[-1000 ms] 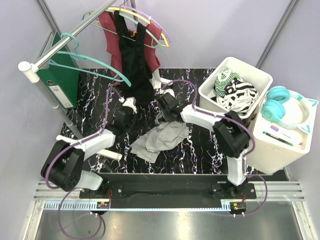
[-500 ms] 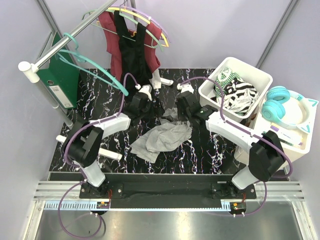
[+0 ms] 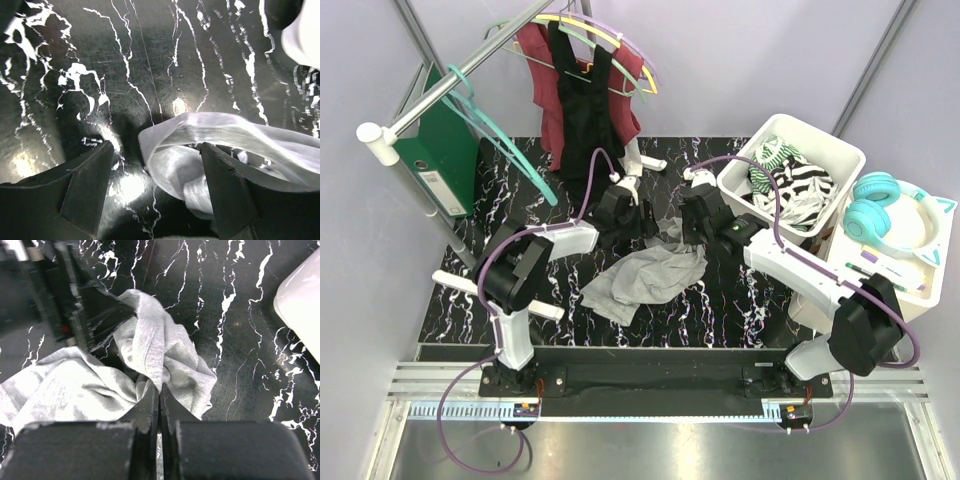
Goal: Place the tank top on the hanger
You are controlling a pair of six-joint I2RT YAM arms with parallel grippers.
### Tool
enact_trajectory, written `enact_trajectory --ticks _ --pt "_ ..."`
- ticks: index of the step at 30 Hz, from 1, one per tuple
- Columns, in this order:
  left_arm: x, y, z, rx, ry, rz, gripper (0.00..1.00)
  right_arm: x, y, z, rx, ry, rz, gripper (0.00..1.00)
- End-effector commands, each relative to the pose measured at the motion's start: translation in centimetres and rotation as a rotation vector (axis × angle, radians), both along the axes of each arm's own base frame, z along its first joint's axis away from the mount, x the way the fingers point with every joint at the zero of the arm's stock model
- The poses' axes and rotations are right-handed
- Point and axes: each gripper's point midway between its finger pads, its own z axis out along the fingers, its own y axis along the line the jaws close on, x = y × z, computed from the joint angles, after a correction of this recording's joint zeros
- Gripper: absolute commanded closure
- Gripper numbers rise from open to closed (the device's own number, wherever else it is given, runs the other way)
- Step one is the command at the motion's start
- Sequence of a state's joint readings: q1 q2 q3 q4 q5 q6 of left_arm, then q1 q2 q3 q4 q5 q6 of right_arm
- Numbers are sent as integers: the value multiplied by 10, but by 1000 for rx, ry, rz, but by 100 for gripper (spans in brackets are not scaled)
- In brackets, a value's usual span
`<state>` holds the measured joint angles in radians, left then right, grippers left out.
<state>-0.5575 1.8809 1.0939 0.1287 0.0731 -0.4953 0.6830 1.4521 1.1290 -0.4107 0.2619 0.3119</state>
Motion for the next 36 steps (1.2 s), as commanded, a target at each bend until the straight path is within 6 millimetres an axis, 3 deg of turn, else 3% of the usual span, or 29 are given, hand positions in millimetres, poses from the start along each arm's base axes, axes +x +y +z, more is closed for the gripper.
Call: enact_trajectory --ticks 1,7,9,11,12,15,16,18,19,21,22,24,25,27,28,30,31,32,34,36 --pt "19 -20 18 -30 -76 -51 27 -1 3 20 65 -35 8 100" --pt "23 -36 17 -61 -80 -97 32 -5 6 28 96 -41 31 100" --pt "21 -41 13 -84 -75 -119 47 -5 6 28 99 -42 34 100" --pt "19 -52 16 -139 -78 -155 73 -4 4 27 99 -39 30 100" --pt "18 -53 16 -151 -76 -160 97 -3 4 28 103 -40 27 100" --pt "19 -43 28 -150 -114 -117 100 -2 1 28 106 -40 21 100" --pt "24 -35 52 -161 -174 -81 100 1 -1 29 108 -41 11 100" --pt "22 -15 65 -154 -204 -28 100 3 -2 29 108 -37 7 100" --pt "23 -3 95 -155 -274 12 100 6 -3 29 109 -39 2 100" --pt "18 16 111 -136 -317 54 100 12 -2 32 109 -43 3 100" --pt "12 27 136 -126 -372 69 100 15 -1 34 110 -47 3 100" --pt "8 49 147 -68 -403 136 100 28 -2 45 111 -71 -5 100" --pt "2 58 169 -74 -445 156 100 34 -4 51 117 -83 -12 100" --pt "-4 71 182 -38 -474 184 100 54 -8 73 137 -121 -17 100" --pt "-9 78 201 -44 -508 196 100 59 -11 80 129 -131 -18 100" --pt "-12 90 220 -10 -535 224 100 77 -12 114 136 -192 -22 100" --pt "-17 96 238 -17 -568 239 100 80 -13 124 126 -199 -19 100" --pt "-19 100 256 -23 -599 255 100 89 -10 149 127 -245 -8 100" --pt "-28 114 282 -20 -649 291 100 91 -8 180 137 -285 4 99" --pt "-36 127 303 -13 -687 327 100 90 -8 192 151 -307 9 96"
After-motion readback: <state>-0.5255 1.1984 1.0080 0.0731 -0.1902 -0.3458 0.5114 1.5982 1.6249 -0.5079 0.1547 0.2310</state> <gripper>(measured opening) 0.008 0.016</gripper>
